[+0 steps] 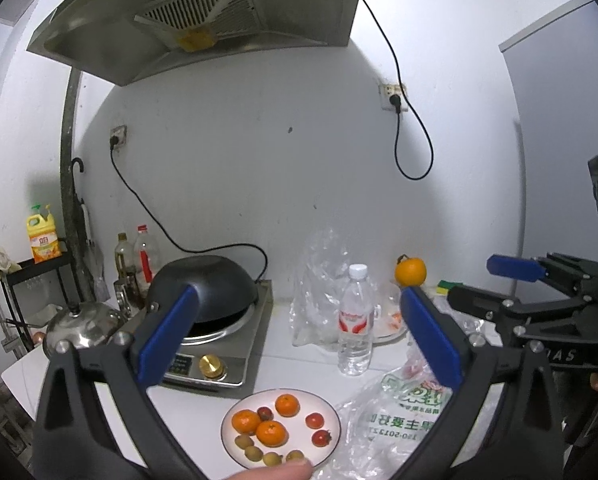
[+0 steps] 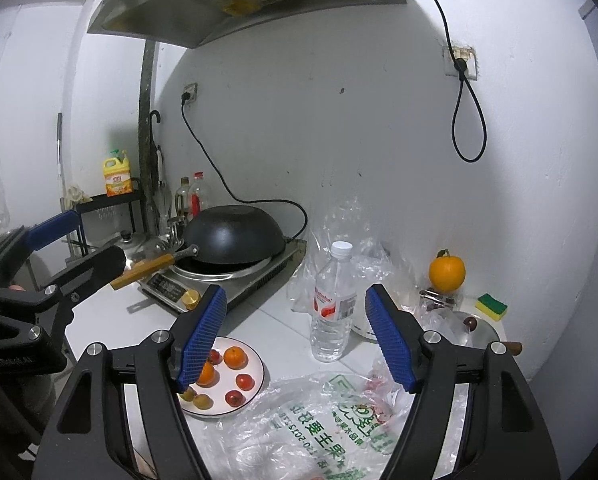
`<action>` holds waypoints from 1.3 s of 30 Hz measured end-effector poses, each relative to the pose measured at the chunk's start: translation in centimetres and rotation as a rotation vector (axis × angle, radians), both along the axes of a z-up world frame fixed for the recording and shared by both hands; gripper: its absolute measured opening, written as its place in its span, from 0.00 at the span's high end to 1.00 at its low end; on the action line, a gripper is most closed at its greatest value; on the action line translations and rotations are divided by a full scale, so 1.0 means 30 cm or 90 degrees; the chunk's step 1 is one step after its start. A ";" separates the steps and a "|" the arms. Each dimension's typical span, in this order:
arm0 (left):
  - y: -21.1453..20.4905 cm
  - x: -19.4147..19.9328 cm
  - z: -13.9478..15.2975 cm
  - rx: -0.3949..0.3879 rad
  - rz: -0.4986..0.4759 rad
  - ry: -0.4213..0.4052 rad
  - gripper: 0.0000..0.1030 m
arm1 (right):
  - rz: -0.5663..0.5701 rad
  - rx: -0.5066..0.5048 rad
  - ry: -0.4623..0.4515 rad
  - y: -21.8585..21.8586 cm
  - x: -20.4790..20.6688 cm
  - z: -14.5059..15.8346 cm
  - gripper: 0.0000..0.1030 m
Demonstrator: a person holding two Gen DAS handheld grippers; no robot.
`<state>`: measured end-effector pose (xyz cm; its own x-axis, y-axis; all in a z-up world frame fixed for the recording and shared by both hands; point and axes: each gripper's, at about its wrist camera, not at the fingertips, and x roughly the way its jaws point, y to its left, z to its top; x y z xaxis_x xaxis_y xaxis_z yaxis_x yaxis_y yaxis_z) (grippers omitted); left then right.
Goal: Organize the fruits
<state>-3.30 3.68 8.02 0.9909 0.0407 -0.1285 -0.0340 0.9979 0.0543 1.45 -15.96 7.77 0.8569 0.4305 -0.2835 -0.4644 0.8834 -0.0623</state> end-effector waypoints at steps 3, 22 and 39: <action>0.002 0.000 -0.001 -0.002 -0.001 -0.001 0.01 | 0.000 0.000 0.001 0.005 0.005 -0.003 0.27; -0.007 0.013 -0.001 -0.002 -0.006 -0.002 0.01 | -0.002 -0.002 -0.002 0.002 0.012 -0.005 0.27; -0.010 0.014 -0.003 -0.004 0.006 -0.006 0.01 | 0.002 -0.001 -0.013 0.007 0.005 0.001 0.27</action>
